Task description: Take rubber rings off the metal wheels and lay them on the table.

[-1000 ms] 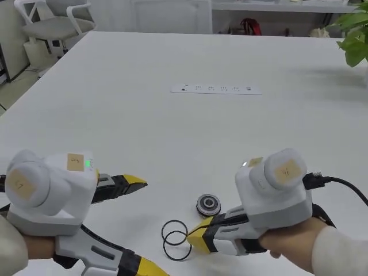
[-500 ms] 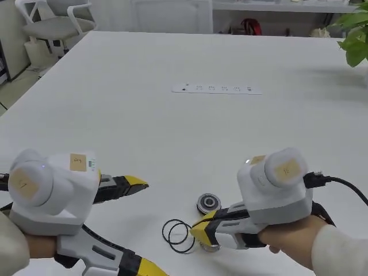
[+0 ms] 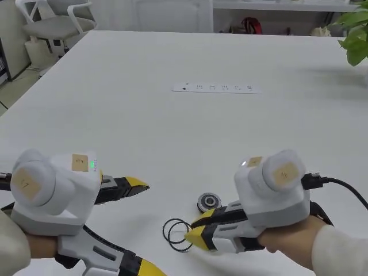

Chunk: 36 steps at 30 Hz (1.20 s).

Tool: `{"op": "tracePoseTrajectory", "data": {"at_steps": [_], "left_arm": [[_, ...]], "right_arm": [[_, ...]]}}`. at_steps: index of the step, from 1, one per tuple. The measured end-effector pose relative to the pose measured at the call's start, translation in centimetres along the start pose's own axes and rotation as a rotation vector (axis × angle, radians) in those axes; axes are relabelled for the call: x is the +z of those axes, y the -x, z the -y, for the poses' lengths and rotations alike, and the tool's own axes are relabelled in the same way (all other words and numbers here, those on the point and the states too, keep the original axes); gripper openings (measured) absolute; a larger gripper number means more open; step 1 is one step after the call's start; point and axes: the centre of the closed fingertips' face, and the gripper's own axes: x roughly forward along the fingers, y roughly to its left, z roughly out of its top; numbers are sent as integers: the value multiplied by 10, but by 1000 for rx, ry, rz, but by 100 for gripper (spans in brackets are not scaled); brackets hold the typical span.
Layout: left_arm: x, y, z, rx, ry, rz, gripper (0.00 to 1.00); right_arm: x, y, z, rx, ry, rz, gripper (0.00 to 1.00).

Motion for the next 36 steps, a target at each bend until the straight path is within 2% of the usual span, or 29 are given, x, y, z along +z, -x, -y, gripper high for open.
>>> {"op": "tracePoseTrajectory", "data": {"at_steps": [2, 7, 8, 13, 24, 36], "left_arm": [[0, 0, 0, 0, 1, -1, 97], [-1, 0, 0, -1, 2, -3, 97], [-1, 0, 0, -2, 3, -3, 97], [0, 0, 0, -1, 4, -2, 97], [-1, 0, 0, -1, 6, -6, 96], [-2, 0, 1, -6, 15, -7, 96]], "right_arm": [[0, 0, -1, 3, 10, -3, 13], [-3, -1, -5, -1, 123, -27, 14], [-3, -1, -6, 1, 126, -27, 15], [-2, -1, -5, 2, 127, -29, 20], [1, 3, 2, -19, 106, -12, 21], [17, 17, 22, -71, 50, 62, 24]]}}
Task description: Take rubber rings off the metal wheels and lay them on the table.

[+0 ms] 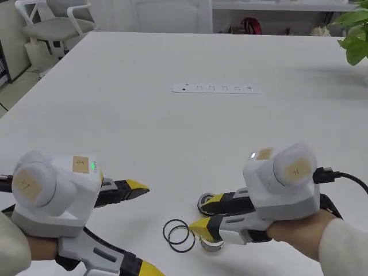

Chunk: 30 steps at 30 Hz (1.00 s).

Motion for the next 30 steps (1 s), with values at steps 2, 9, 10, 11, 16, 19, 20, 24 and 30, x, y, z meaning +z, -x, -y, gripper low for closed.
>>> {"op": "tracePoseTrajectory", "data": {"at_steps": [2, 9, 10, 11, 16, 19, 20, 24, 30], "left_arm": [[0, 0, 0, 0, 1, 0, 96], [-1, -1, 1, -4, 4, -6, 96], [-2, -1, 1, -5, 4, -6, 96], [-2, -1, 1, -5, 5, -7, 96], [-2, -1, 0, -4, 6, -5, 96], [-2, -1, -1, -3, 6, -6, 96], [-3, -1, -1, -4, 8, -7, 96], [-3, 0, -2, -3, 13, -10, 96], [-3, 0, -2, -4, 27, -7, 95]], "right_arm": [[3, 2, 4, -11, -10, 15, 25], [12, 10, 16, -43, -45, 62, 29], [13, 11, 18, -48, -52, 71, 30], [14, 12, 19, -52, -56, 76, 31], [19, 17, 26, -72, -79, 106, 36], [21, 20, 30, -80, -89, 119, 38], [21, 20, 31, -81, -92, 124, 40], [23, 23, 34, -80, -113, 143, 44], [24, 28, 40, -89, -137, 164, 51]]}}
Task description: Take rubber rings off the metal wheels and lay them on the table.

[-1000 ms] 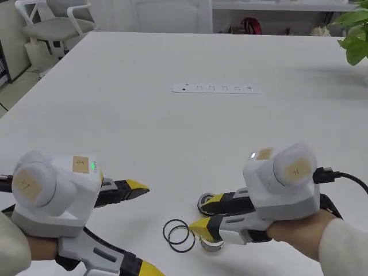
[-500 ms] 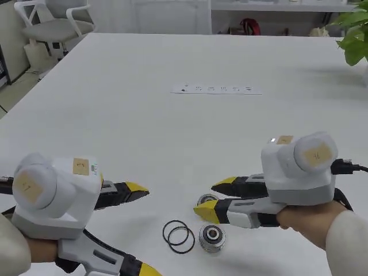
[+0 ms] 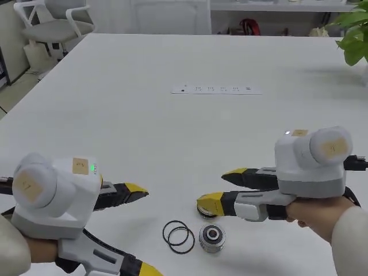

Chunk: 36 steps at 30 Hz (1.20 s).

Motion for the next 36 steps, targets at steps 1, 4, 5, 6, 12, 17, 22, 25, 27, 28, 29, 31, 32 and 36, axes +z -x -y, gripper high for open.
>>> {"op": "tracePoseTrajectory", "data": {"at_steps": [1, 4, 5, 6, 12, 17, 22, 25, 27, 28, 29, 31, 32, 36], "left_arm": [[0, 0, 0, -1, 2, 1, 95], [1, 0, 0, 4, 5, 2, 96], [1, 0, 0, 5, 6, 2, 96], [1, 0, 0, 5, 7, 3, 96], [6, 2, -2, 15, 15, 22, 95], [17, 5, -5, 23, 41, 75, 92], [31, 10, -15, 55, 50, 139, 85], [44, 16, -22, 89, 28, 184, 81], [52, 19, -27, 109, 21, 207, 80], [55, 20, -28, 115, 17, 214, 80], [59, 22, -30, 123, 11, 223, 79], [64, 24, -32, 125, 9, 234, 78], [66, 24, -33, 124, 10, 236, 78], [71, 22, -34, 127, -17, 225, 78]], "right_arm": [[0, 1, 2, -2, -3, 2, 52], [1, 3, 7, -12, -17, 14, 55], [1, 4, 8, -15, -19, 15, 55], [1, 5, 11, -21, -23, 19, 54], [-2, 10, 22, -45, -46, 23, 54], [-8, 12, 27, -57, -53, 9, 53], [-12, 12, 30, -61, -55, -2, 52], [-16, 12, 30, -58, -54, -16, 51], [-17, 12, 30, -58, -51, -22, 50], [-18, 12, 30, -58, -49, -24, 50], [-18, 12, 30, -58, -46, -25, 50], [-19, 11, 29, -55, -43, -29, 49], [-19, 11, 29, -53, -41, -31, 49], [-21, 10, 28, -47, -44, -38, 49]]}}
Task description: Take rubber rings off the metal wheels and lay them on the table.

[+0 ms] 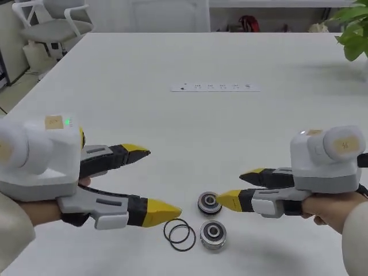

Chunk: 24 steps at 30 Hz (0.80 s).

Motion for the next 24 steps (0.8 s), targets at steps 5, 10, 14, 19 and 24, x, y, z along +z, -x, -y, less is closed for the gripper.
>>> {"op": "tracePoseTrajectory", "data": {"at_steps": [5, 10, 14, 19, 24], "left_arm": [[13, -6, 1, -22, -25, 9, 76], [26, -14, -7, -13, -66, 14, 72], [37, -22, -12, -14, -96, 17, 69], [46, -35, -13, -26, -131, 13, 68], [49, -50, -15, -32, -160, -7, 65]], "right_arm": [[-2, -1, 0, 3, 6, -9, 48], [-4, -1, -1, 5, 13, -16, 47], [-6, -2, 0, 7, 24, -26, 46], [-9, -2, -2, 13, 29, -36, 46], [-13, -4, -3, 19, 43, -55, 44]]}}
